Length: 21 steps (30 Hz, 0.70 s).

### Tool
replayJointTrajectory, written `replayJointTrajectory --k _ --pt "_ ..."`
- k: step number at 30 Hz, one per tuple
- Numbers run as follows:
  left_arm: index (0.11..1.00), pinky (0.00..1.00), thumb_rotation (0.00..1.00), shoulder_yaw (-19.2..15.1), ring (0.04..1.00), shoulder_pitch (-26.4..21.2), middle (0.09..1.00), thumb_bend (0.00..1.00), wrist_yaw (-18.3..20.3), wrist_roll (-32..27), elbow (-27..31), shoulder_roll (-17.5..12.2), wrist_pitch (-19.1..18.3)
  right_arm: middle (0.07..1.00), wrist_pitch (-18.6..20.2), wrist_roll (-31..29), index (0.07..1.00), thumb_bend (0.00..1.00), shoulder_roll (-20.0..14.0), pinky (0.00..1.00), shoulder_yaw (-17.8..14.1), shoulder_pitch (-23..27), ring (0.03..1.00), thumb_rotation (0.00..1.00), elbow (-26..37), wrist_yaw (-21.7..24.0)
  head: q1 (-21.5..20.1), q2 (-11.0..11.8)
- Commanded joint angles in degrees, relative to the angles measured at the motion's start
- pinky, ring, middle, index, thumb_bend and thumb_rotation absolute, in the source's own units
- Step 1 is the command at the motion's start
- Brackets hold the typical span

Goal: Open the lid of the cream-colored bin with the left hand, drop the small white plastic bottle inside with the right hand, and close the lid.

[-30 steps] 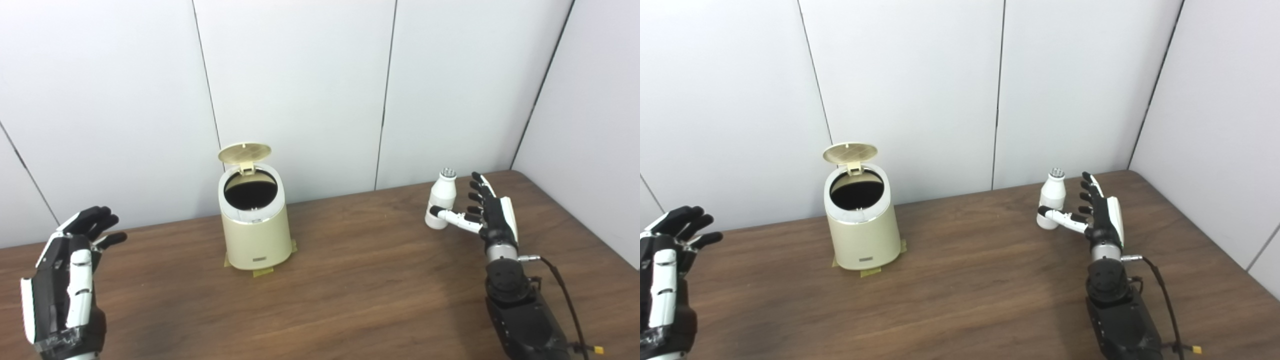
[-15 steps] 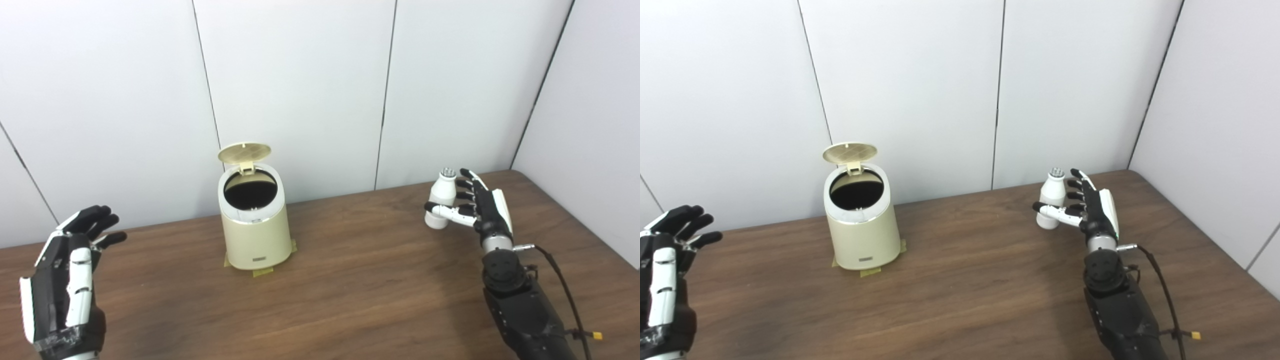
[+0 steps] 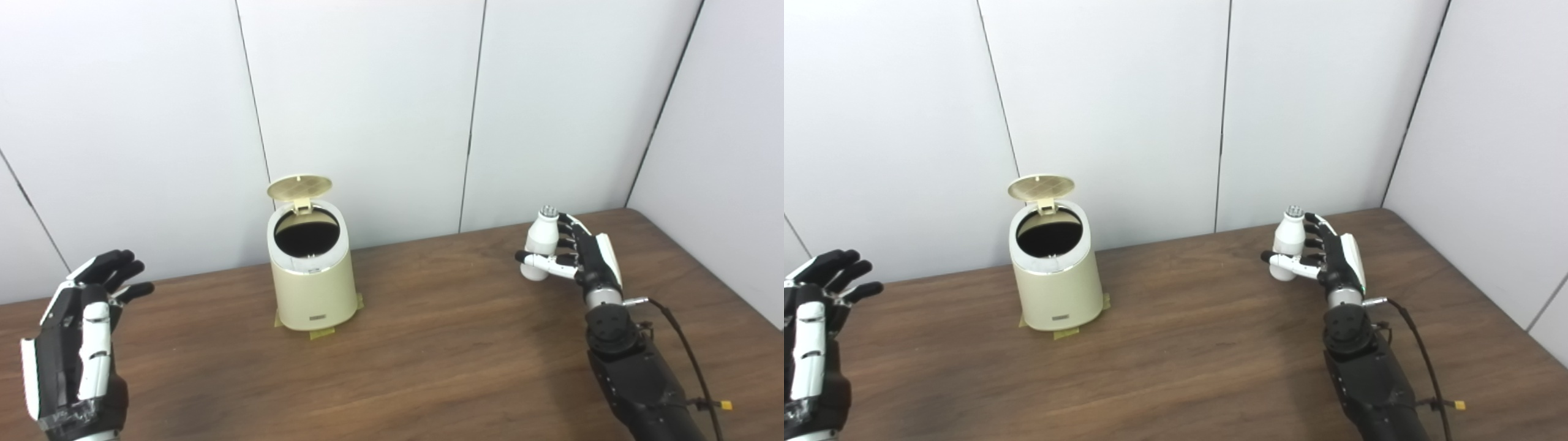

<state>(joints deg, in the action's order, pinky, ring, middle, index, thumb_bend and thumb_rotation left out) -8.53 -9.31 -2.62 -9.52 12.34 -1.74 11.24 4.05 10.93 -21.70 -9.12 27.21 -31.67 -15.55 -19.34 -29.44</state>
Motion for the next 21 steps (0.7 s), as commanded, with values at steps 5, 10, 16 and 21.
replayJointTrajectory --k 5,10,16,21 --pt "0.718 0.65 0.54 0.12 0.744 -1.68 0.752 0.25 0.23 0.05 1.15 -0.3 1.08 0.836 -0.1 1.04 0.87 0.87 -1.4 0.68 0.08 3.48 0.783 0.31 1.39 -1.22 -0.08 0.0" --pt "0.715 0.65 0.54 -0.01 0.741 -1.61 0.748 0.26 -0.04 -0.11 1.21 -0.03 0.79 0.822 -0.64 0.76 0.858 0.87 -1.12 0.64 -0.19 3.47 0.758 0.29 1.15 -1.6 0.05 -0.04" --pt "0.717 0.64 0.54 -0.03 0.741 -1.58 0.752 0.25 -0.13 0.42 1.24 -0.12 0.94 0.787 -0.29 2.27 0.832 0.87 -0.95 0.65 0.38 3.57 0.737 0.3 1.1 -3.15 0.06 -0.1" --pt "0.719 0.64 0.55 0.05 0.741 -1.54 0.751 0.25 -0.01 0.31 1.52 -0.2 0.69 0.747 -1.69 1.28 0.788 0.86 0.14 0.62 -1.12 3.81 0.699 0.22 0.48 -5.2 0.16 -0.29"
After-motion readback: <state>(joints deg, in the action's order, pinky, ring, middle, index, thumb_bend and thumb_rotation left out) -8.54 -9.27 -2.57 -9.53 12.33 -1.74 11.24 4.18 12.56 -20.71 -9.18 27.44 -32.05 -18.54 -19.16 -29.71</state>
